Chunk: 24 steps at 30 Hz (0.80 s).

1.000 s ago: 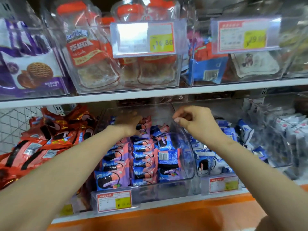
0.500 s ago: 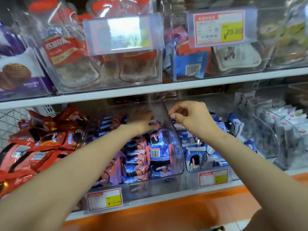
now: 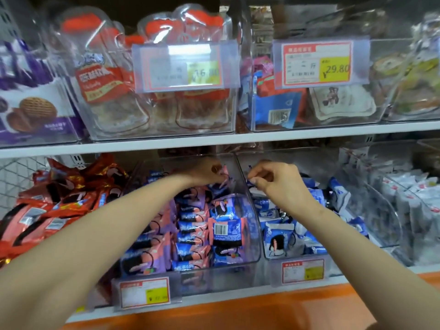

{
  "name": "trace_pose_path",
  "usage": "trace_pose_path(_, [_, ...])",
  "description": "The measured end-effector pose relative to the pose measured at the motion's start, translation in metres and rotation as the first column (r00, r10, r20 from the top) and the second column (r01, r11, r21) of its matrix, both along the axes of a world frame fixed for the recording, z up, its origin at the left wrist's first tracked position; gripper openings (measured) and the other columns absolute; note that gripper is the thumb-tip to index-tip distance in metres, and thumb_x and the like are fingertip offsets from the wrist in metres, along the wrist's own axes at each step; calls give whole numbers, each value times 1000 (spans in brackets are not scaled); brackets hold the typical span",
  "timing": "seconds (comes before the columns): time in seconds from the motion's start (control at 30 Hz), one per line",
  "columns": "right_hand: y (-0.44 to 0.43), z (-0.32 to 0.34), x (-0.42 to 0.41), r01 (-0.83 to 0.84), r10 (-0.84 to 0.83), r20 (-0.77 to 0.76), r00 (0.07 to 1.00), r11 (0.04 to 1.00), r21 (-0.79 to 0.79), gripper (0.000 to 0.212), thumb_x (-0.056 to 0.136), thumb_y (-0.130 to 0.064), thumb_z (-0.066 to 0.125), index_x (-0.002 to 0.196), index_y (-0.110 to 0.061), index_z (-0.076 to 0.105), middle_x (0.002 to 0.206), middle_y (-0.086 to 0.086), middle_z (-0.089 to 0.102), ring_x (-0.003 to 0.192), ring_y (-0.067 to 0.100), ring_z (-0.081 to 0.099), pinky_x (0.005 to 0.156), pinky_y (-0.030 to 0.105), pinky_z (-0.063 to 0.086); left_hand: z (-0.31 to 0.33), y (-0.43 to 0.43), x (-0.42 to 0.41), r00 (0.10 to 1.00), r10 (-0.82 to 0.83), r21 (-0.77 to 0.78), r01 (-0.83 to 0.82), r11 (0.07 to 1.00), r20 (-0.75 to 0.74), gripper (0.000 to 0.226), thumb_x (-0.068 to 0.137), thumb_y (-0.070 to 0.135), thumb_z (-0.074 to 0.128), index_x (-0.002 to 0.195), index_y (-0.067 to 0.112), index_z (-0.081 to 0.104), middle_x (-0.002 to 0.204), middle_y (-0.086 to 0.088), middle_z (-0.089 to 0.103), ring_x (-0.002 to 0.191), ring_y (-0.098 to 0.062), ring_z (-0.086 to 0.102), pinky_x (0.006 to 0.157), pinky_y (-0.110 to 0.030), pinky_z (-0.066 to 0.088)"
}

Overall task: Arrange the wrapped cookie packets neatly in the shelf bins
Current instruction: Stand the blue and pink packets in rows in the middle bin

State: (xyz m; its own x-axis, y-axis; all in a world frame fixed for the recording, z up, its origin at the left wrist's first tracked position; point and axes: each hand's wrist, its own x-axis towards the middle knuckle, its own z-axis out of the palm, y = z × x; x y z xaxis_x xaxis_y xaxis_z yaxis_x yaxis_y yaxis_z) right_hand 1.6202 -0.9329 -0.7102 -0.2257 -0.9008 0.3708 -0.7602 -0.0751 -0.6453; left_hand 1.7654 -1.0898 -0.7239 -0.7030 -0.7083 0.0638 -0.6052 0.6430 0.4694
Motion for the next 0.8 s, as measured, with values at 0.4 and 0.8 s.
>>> trace_pose_path(0.4, [-9,-8,10,3,-3,-19,1000,1000,21,14,85,-11,63,82,-23,68,82,-2,69,80,17,62,82,36,52,-3,-3,77,963,-56,112,27,993,265,31,91,9,58,120,0,53,117,-12,56,101,-17,49,80,-20,39])
trace_pose_path(0.8, [-12,-3,14,-21,21,-20,1000,1000,8,12,87,-11,61,87,-18,70,83,-2,68,85,18,63,85,36,52,-20,6,80,926,18,-296,103,950,378,61,79,36,72,131,18,46,126,-7,48,112,-26,49,89,-34,43])
